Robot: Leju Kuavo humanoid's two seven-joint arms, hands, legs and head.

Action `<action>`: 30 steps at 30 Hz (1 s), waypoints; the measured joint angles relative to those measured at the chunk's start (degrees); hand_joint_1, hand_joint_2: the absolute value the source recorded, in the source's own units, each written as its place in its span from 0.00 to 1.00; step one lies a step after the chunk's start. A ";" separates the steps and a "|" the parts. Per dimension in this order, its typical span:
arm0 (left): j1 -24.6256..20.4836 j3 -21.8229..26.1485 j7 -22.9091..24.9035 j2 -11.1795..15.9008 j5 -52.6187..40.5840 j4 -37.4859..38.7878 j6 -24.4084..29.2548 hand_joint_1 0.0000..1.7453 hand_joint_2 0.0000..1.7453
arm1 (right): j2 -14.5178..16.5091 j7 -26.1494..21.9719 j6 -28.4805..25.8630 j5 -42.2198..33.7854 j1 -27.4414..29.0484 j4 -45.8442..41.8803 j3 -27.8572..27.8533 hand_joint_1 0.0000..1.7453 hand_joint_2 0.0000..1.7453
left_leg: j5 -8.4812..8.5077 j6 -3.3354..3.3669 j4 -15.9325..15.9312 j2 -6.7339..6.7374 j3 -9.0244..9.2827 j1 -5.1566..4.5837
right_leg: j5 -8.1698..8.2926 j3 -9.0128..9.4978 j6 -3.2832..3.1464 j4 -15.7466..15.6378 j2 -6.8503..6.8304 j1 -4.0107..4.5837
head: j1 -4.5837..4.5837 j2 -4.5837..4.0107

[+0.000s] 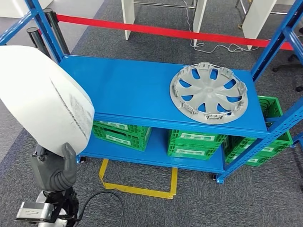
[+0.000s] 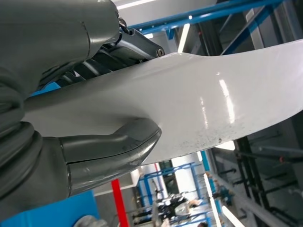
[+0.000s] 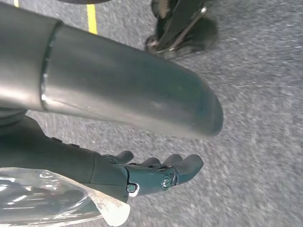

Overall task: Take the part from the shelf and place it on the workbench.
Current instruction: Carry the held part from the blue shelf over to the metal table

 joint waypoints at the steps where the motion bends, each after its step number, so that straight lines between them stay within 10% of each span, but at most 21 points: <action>1: 0.00 -0.02 0.04 -0.01 -0.22 0.04 -0.13 1.00 1.00 | -0.02 -0.08 0.63 -0.18 0.01 0.00 -0.23 0.00 0.00 | 0.49 -0.01 0.10 0.02 -0.83 -0.10 | 1.50 1.23 -0.13 -0.36 0.00 0.09 | 0.00 0.00; 4: 0.05 -0.02 0.10 -0.02 -0.92 0.09 -0.31 1.00 1.00 | -0.12 -0.90 2.43 -0.63 -0.08 -0.09 -0.96 0.00 0.00 | 1.75 -0.41 0.48 -0.02 -2.54 -0.26 | 4.97 10.09 -0.94 -11.46 -0.04 0.59 | 0.03 0.00; 7: 0.27 0.05 0.14 -0.01 -1.57 0.09 -0.55 1.00 1.00 | -0.15 -2.71 4.07 -1.12 -0.20 -0.17 -1.51 0.00 0.00 | 3.17 -1.17 0.89 0.14 -3.08 -0.35 | 3.42 15.28 -1.47 -19.82 -0.03 0.99 | 0.02 0.00; 10: 0.90 0.11 0.46 0.07 -2.42 0.09 -0.80 1.00 1.00 | 0.25 -3.97 5.23 -2.47 -0.16 -0.11 -2.50 0.00 0.00 | 1.63 -2.19 2.27 -0.10 -3.84 -0.15 | 4.35 14.06 -2.39 -20.10 -0.35 0.71 | -0.06 0.00; 13: 1.37 0.22 0.92 0.24 -2.99 0.08 -0.99 1.00 1.00 | 0.44 -4.63 6.22 -3.74 -0.24 -0.10 -3.71 0.00 0.00 | -6.46 -3.25 11.12 -0.38 -5.68 0.42 | 5.81 12.24 -3.13 -19.73 -0.78 0.69 | -0.31 0.00; 15: 1.60 0.28 1.05 0.34 -3.30 0.07 -1.08 1.00 1.00 | 0.50 -4.94 6.72 -4.08 -0.28 -0.09 -4.29 0.00 0.00 | -8.44 -3.66 16.74 -0.39 -6.14 0.74 | 6.55 10.96 -3.12 -19.02 -0.92 0.75 | -0.34 0.00; 25: 1.77 0.33 1.26 0.42 -3.61 0.00 -1.22 1.00 1.00 | 0.56 -5.07 6.99 -4.16 -0.34 -0.09 -4.61 0.00 0.00 | -6.35 -3.84 17.21 -0.39 -4.77 0.96 | 7.04 9.56 -2.97 -18.06 -1.00 0.73 | -0.35 0.00; 28: 1.80 0.36 1.71 0.56 -4.26 -0.32 -1.57 1.00 1.00 | 0.73 -5.05 7.73 -4.02 -0.51 -0.09 -4.93 0.00 0.00 | -3.47 -3.53 8.69 -0.48 0.81 1.04 | 7.73 7.43 -2.34 -16.50 -0.98 0.68 | -0.34 0.00; 30: 1.88 0.48 1.96 0.67 -4.83 -0.85 -1.62 1.00 1.00 | 1.08 -4.78 8.31 -3.50 -0.71 -0.08 -5.29 0.00 0.00 | -2.61 -1.78 2.48 -0.48 2.11 0.84 | 4.08 4.13 -0.99 -11.28 -0.56 0.55 | -0.14 0.00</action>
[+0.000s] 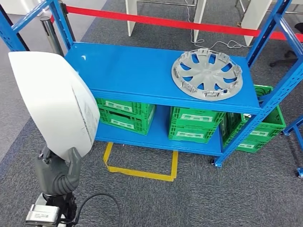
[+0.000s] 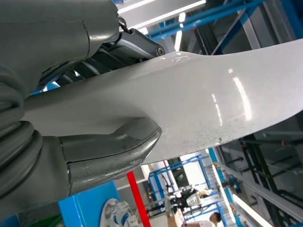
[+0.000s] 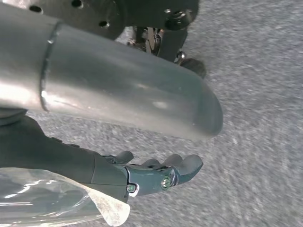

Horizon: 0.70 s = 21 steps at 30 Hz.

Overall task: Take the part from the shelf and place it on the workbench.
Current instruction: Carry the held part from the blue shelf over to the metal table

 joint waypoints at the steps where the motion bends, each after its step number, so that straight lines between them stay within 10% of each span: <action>1: 0.10 0.10 0.04 0.04 -0.19 -0.25 0.03 1.00 1.00 | 0.22 0.14 0.19 0.27 -0.09 0.01 -0.13 0.00 0.00 | 0.40 0.84 -1.26 -0.05 -0.82 -0.18 | -2.42 -1.82 0.66 3.90 0.22 -0.05 | 0.09 0.00; 3: 0.44 0.28 0.06 0.03 -0.25 -0.44 0.21 1.00 1.00 | 0.49 0.25 0.20 0.50 -0.08 0.02 -0.19 0.00 0.00 | 2.10 1.46 -1.48 -0.26 -3.07 -0.40 | -4.94 -3.71 0.95 10.87 0.42 -0.09 | 0.15 0.00; 5: 0.83 0.39 0.06 0.03 -0.38 -0.62 0.42 1.00 1.00 | 0.68 0.27 0.19 0.77 -0.04 0.03 -0.19 0.00 0.00 | 3.39 1.30 -1.41 -0.85 -4.66 -0.62 | -1.46 -2.01 0.65 10.96 0.67 -0.06 | 0.14 0.00; 7: 1.10 0.49 0.06 0.03 -0.56 -0.92 0.58 1.00 1.00 | 0.80 0.24 0.16 1.09 -0.05 0.02 -0.19 0.00 0.00 | 4.53 0.97 -1.29 -1.73 -5.81 -0.77 | 1.07 3.54 -0.03 3.76 2.69 0.01 | 0.15 0.00; 10: 1.26 0.64 0.06 -0.02 -0.75 -1.54 0.75 1.00 1.00 | 1.01 0.10 0.08 1.40 -0.11 0.02 -0.16 0.00 0.00 | 6.14 0.24 -1.07 -3.18 -6.65 -0.96 | -1.18 10.37 -0.72 -6.95 5.20 0.07 | 0.16 0.00; 13: 1.89 0.75 0.07 0.00 -0.87 -2.02 1.01 1.00 1.00 | 1.46 0.00 -0.14 1.79 -0.08 0.08 -0.15 0.00 0.00 | 6.41 -0.79 -0.62 -4.04 -7.40 -0.84 | -0.81 10.15 -1.50 -8.14 3.15 -0.07 | 0.12 0.00; 18: 2.52 0.80 0.86 0.11 -1.60 -2.35 1.39 1.00 1.00 | 1.79 0.05 -0.14 3.94 0.19 0.21 0.14 0.00 0.00 | -3.18 -2.53 14.05 -1.02 -11.43 -0.01 | 0.40 9.00 -2.10 -8.24 -1.06 -0.17 | -0.41 0.00; 21: 2.89 0.81 1.03 0.25 -1.44 -2.38 2.00 1.00 1.00 | 1.80 -0.06 -0.12 5.00 -0.03 0.23 0.78 0.00 0.00 | -0.46 -3.06 9.87 0.06 -7.01 0.72 | 0.52 8.89 -1.80 -7.99 -3.26 -0.22 | -0.40 0.00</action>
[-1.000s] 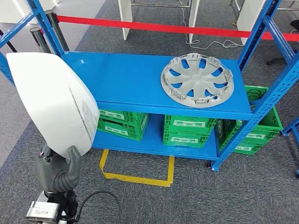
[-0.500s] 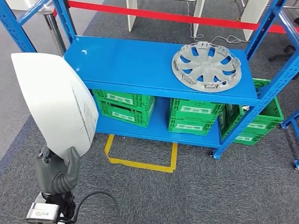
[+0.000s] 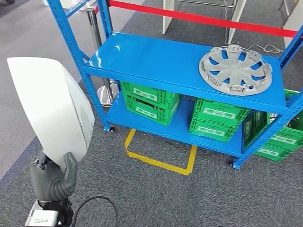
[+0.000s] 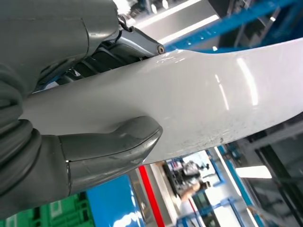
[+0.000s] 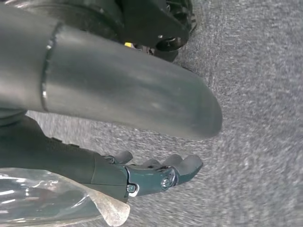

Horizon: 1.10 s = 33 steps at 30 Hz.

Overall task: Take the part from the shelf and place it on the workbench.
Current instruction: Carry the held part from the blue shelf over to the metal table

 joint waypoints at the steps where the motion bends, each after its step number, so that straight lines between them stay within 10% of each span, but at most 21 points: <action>1: 0.03 0.02 0.00 0.03 0.20 -0.04 0.10 1.00 1.00 | -0.01 -0.05 -0.01 0.26 -0.16 0.00 0.23 0.00 0.00 | 1.13 0.01 -4.10 1.02 2.66 0.03 | -0.10 -0.06 0.24 0.13 -0.60 0.04 | -0.02 0.00; 3: 0.05 0.09 -0.08 0.10 0.52 -0.18 0.11 1.00 1.00 | -0.01 -0.10 -0.04 0.76 -0.46 0.00 0.63 0.00 0.00 | 2.18 0.67 -9.74 2.77 5.90 -0.32 | -0.25 -0.08 0.92 0.43 -1.57 0.22 | -0.01 0.00; 6: 0.08 0.29 -0.16 0.26 0.68 -0.41 0.04 1.00 1.00 | 0.01 -0.09 -0.16 1.09 -1.03 0.01 1.14 0.00 0.00 | 1.95 2.14 -11.00 2.31 5.71 -0.67 | -0.41 0.08 1.93 0.61 -2.49 0.30 | -0.10 0.00; 8: 0.00 0.43 -0.18 0.29 0.70 -0.66 -0.01 1.00 1.00 | 0.02 -0.09 -0.28 1.14 -1.33 0.02 1.40 0.00 0.00 | 2.21 2.93 -11.37 1.39 5.40 -0.50 | -2.09 -1.00 2.43 2.59 -0.27 0.11 | 0.01 0.00; 12: -0.12 0.62 -0.17 0.29 0.77 -0.80 -0.06 1.00 1.00 | 0.02 -0.10 -0.40 0.74 -1.04 0.04 1.54 0.00 0.00 | 2.64 3.81 -11.46 -0.81 4.77 -0.77 | -7.85 -8.76 2.48 17.30 3.62 0.07 | 0.36 0.00; 14: -0.09 0.69 -0.15 0.32 0.86 -0.80 -0.18 1.00 1.00 | 0.07 -0.14 -0.41 0.15 -0.88 0.07 1.52 0.00 0.00 | 2.73 3.92 -11.42 -2.30 4.71 -0.99 | -5.75 -9.81 2.20 17.63 3.89 0.09 | 0.34 0.00; 17: -0.13 0.78 -0.09 0.33 0.92 -0.80 -0.43 1.00 1.00 | 0.25 -0.27 -0.40 -0.26 -0.81 0.13 1.52 0.00 0.00 | 2.80 3.80 -11.10 -4.45 4.68 -1.15 | 0.79 -5.83 1.45 6.92 6.78 -0.02 | 0.33 0.00; 19: -0.17 0.83 -0.01 0.34 0.98 -0.80 -0.50 1.00 1.00 | 0.39 -0.33 -0.44 -0.21 -0.77 0.21 1.53 0.00 0.00 | 3.05 3.27 -10.80 -5.66 4.03 -1.12 | 1.50 -4.15 1.18 3.17 8.40 -0.06 | 0.33 0.00; 23: -0.02 0.92 0.11 0.40 1.28 -0.80 -0.58 1.00 1.00 | 0.73 -0.56 -0.98 0.31 -0.73 0.25 1.51 0.00 0.00 | 2.45 1.80 -9.30 -5.28 2.62 -1.07 | 1.69 -3.66 0.44 2.18 6.20 -0.27 | 0.17 0.00; 28: -0.21 1.15 0.64 0.58 2.16 -0.73 -0.59 1.00 1.00 | 0.92 -0.71 -1.08 0.86 -0.64 0.25 1.52 0.00 0.00 | -3.79 0.35 4.54 -0.98 -3.35 -0.54 | 1.68 -3.57 -0.10 2.05 2.04 -0.17 | -0.16 0.00; 33: -0.54 1.44 0.84 0.74 2.33 -0.67 -0.65 1.00 1.00 | 1.08 -0.73 -1.08 0.89 -1.04 0.25 1.53 0.00 0.00 | 2.73 0.87 -8.88 2.84 3.70 -0.82 | 1.18 -3.22 0.59 2.18 -1.23 0.15 | -0.15 0.00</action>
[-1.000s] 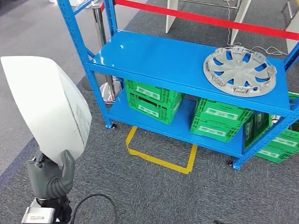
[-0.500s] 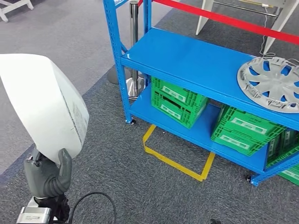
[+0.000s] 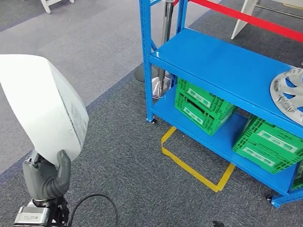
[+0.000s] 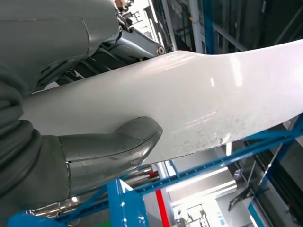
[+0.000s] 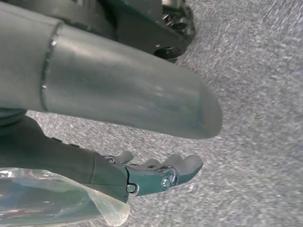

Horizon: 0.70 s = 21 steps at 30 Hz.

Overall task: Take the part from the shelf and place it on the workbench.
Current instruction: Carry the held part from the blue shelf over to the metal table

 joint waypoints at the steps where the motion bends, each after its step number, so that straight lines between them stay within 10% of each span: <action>1: -0.10 0.02 0.01 0.01 0.00 0.01 -0.01 1.00 1.00 | 0.04 -0.01 0.00 0.01 -0.06 0.00 0.01 0.00 0.00 | 0.08 0.38 -1.33 0.65 0.49 -0.25 | -0.10 -0.02 0.27 0.04 -0.53 0.16 | 0.01 0.00; 5: -0.14 0.22 0.02 0.02 0.02 0.00 -0.02 1.00 1.00 | 0.19 -0.05 0.00 0.02 -0.34 -0.01 0.03 0.00 0.00 | 0.31 2.00 -2.15 -1.22 0.19 -0.30 | -1.28 -0.39 1.33 0.96 -0.26 0.07 | 0.08 0.00; 9: -0.36 0.28 0.02 -0.10 0.03 0.02 -0.03 1.00 1.00 | 0.21 -0.07 0.01 0.02 -0.10 0.01 0.07 0.00 0.00 | 0.69 3.01 -2.39 -3.70 -0.01 -0.18 | -7.53 -7.08 1.62 14.38 4.77 -0.14 | 0.40 0.00; 11: -0.33 0.29 0.02 -0.09 0.04 0.02 -0.04 1.00 1.00 | 0.21 -0.04 0.00 0.01 0.06 0.02 0.07 0.00 0.00 | 0.73 3.06 -2.35 -5.24 -0.01 -0.24 | -7.01 -8.89 1.58 17.01 5.02 -0.13 | 0.39 0.00; 14: -0.65 0.27 0.07 -0.10 0.49 0.08 -0.23 1.00 1.00 | 0.20 -0.45 0.00 -0.13 -0.05 0.00 0.08 0.00 0.00 | 0.66 2.79 -1.90 -7.55 -0.07 -0.23 | -0.94 -4.89 1.44 7.03 7.61 -0.45 | 0.41 0.00; 17: -1.52 0.10 0.40 -0.10 1.05 0.35 -0.48 1.00 1.00 | 0.17 -1.22 -0.10 -0.50 -0.03 -0.02 0.07 0.00 0.00 | 0.84 1.85 -1.24 -9.61 -0.94 -0.13 | 0.28 -2.30 1.16 1.72 10.61 -0.73 | 0.32 0.00; 19: -1.67 0.01 0.45 -0.08 1.51 0.52 -0.70 1.00 1.00 | 0.17 -1.10 -0.41 -0.33 0.17 -0.02 0.05 0.00 0.00 | 1.07 1.14 -1.18 -10.08 -1.36 0.09 | 0.56 -2.07 0.57 1.48 9.28 -0.60 | 0.32 0.00; 21: -1.54 -0.02 0.24 -0.05 2.06 0.55 -0.87 1.00 1.00 | 0.20 -0.71 -0.79 0.21 0.56 -0.02 0.05 0.00 0.00 | -0.46 0.60 1.02 -7.47 -2.40 -0.06 | 0.81 -1.89 -0.14 1.19 7.64 -0.60 | 0.07 0.00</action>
